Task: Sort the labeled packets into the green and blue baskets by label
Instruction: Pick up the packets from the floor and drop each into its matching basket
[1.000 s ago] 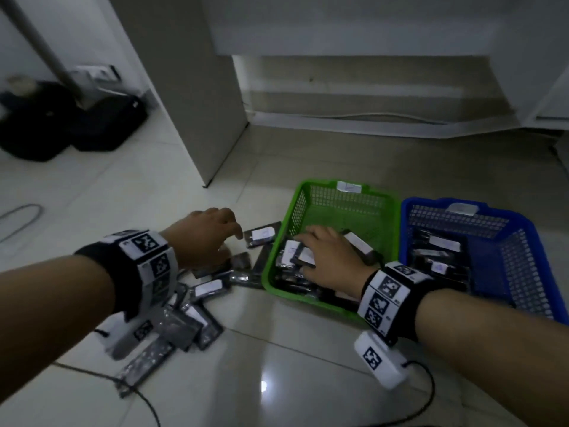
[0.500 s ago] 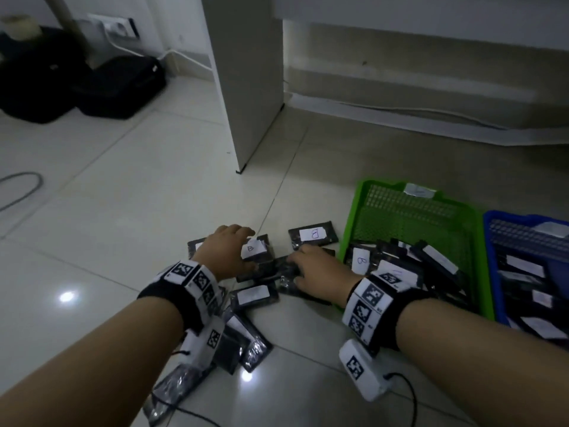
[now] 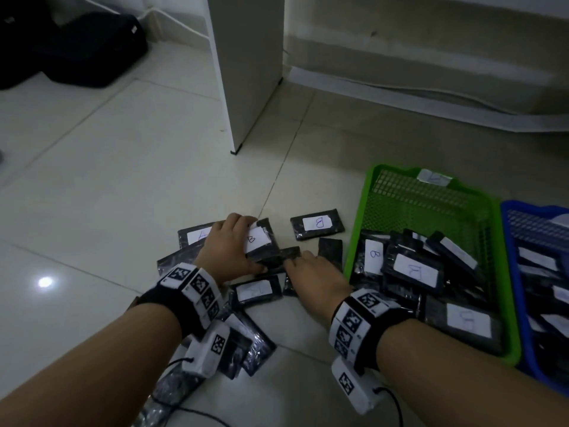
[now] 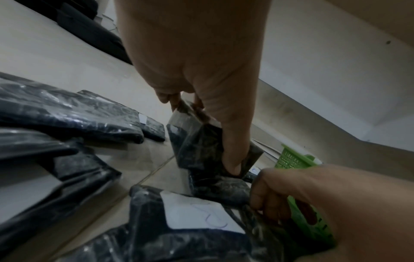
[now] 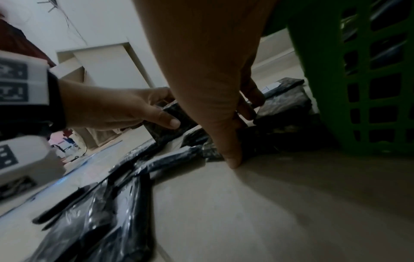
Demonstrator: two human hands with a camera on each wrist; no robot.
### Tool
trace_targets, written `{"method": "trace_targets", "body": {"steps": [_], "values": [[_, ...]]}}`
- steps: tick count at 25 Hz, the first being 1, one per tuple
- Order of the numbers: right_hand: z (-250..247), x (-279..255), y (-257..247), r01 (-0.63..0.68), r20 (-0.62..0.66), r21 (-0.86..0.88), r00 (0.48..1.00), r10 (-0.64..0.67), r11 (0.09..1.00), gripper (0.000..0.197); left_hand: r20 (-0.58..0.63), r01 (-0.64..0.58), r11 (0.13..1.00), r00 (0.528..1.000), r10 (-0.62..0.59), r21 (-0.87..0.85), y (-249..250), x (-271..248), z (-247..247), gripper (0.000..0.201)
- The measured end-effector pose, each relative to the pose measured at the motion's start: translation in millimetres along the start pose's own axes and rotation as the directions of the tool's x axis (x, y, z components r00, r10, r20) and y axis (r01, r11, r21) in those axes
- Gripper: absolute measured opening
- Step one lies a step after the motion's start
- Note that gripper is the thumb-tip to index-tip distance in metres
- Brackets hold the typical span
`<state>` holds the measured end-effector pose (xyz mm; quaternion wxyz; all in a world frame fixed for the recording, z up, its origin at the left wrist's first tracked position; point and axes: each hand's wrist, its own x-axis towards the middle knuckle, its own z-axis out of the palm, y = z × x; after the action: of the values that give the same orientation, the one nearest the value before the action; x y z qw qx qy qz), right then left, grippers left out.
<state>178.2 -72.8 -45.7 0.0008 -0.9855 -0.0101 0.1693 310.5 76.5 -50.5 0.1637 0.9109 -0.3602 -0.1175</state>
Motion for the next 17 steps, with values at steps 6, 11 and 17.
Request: {"method": "trace_targets", "body": {"steps": [6, 11, 17], "values": [[-37.7, 6.9, 33.8, -0.193, -0.056, 0.872, 0.874, 0.482, 0.45, 0.028, -0.263, 0.01, 0.95, 0.96, -0.097, -0.312, 9.2, 1.8, -14.8, 0.095], [-67.7, -9.9, 77.6, 0.096, 0.008, 0.984, 0.824, 0.567, -0.152, 0.038, -0.288, -0.061, 0.887, 0.954, -0.083, -0.458, 56.3, 19.7, -26.4, 0.094], [-65.5, -60.1, 138.2, 0.122, 0.081, 0.959, 0.75, 0.657, -0.257, 0.032, -0.266, -0.2, 0.871, 0.96, 0.084, -0.448, 123.8, 53.0, -20.5, 0.1]]}}
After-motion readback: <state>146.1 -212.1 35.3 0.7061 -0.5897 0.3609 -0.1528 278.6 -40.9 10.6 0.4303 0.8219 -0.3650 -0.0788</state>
